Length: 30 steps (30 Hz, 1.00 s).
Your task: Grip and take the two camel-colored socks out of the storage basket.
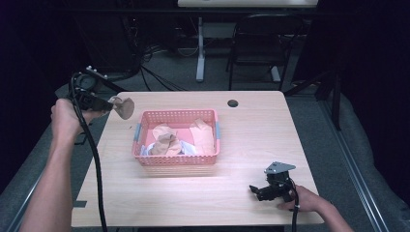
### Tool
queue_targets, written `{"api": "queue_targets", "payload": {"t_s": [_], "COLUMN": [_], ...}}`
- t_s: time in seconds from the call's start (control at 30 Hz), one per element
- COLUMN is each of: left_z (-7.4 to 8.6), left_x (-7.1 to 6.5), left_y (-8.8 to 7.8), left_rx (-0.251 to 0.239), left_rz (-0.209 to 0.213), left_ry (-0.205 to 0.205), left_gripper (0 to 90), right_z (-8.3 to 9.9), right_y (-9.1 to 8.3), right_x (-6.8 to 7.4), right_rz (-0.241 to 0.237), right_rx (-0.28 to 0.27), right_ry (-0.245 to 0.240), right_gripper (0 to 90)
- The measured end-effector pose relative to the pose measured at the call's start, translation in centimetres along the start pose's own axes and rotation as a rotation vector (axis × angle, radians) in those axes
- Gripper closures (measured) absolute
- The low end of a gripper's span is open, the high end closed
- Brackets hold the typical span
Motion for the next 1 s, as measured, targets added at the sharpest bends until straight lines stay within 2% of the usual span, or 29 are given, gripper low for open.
{"api": "queue_targets", "payload": {"t_s": [0.3, 0.63, 1.0], "left_z": [1.4, 3.2, 4.8], "left_x": [1.6, 3.2, 4.6], "left_y": [-1.3, -2.2, -2.3], "left_rx": [0.013, 0.053, 0.069], "left_rz": [-0.014, -0.018, -0.024], "left_ry": [-0.039, -0.078, -0.125], "left_gripper": [81.7, 81.4, 81.3], "right_z": [0.0, 0.0, 0.0], "right_y": [0.0, 0.0, 0.0], "right_x": [0.0, 0.0, 0.0], "right_rz": [-0.001, -0.001, 0.000], "right_rx": [0.001, 0.000, 0.001], "right_ry": [0.001, 0.000, 0.001], "right_gripper": [0.0, 0.0, 0.0]}}
Point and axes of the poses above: each handheld gripper's, and its own axes: y roughly forward along the jaws, z roughly out of its underside, x roughly to its left, the point moved 8 cm from there along y, roughly forward along the jaws, and after that the axes turned 8 degrees about z, right-handed, at the moved point
